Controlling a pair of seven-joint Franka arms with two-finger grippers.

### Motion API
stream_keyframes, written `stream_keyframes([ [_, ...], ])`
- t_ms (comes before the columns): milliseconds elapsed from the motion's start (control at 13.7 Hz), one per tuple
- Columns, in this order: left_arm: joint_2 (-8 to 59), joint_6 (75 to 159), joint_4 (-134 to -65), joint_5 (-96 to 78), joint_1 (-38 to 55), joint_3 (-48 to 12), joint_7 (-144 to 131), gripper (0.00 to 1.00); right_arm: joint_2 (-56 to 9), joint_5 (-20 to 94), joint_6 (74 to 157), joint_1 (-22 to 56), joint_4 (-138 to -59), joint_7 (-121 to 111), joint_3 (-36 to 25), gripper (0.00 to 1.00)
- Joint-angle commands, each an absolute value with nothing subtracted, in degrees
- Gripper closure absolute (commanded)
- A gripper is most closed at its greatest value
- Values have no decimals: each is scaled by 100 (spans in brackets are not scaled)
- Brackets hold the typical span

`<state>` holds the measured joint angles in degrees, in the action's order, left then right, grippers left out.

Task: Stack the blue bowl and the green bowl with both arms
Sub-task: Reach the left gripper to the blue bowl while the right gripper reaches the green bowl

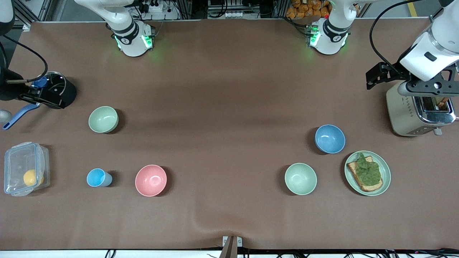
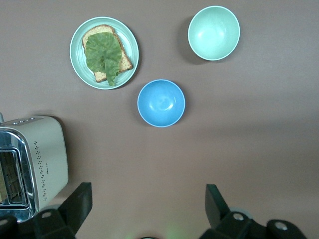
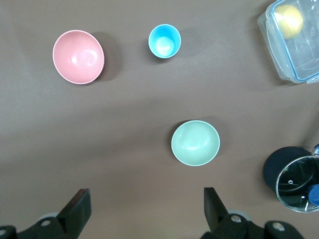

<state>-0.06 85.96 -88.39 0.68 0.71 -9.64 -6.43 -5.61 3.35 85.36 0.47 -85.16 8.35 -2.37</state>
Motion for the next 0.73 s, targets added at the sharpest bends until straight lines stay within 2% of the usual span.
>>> stream_keyframes([
  [0, -44, 8499, -8754, -9, -17, -976, -484, 0, -554, 360, 8482, 0, -8543, 914, -167, 0],
  [439, 131, 8499, -8710, 26, 17, -967, -518, 0, -545, 360, 8455, 9, -8552, 905, -158, 0],
  [659, 823, 8569, -8710, 403, 70, -984, -536, 0, -571, 334, 8464, 175, -8561, 896, -141, 0],
])
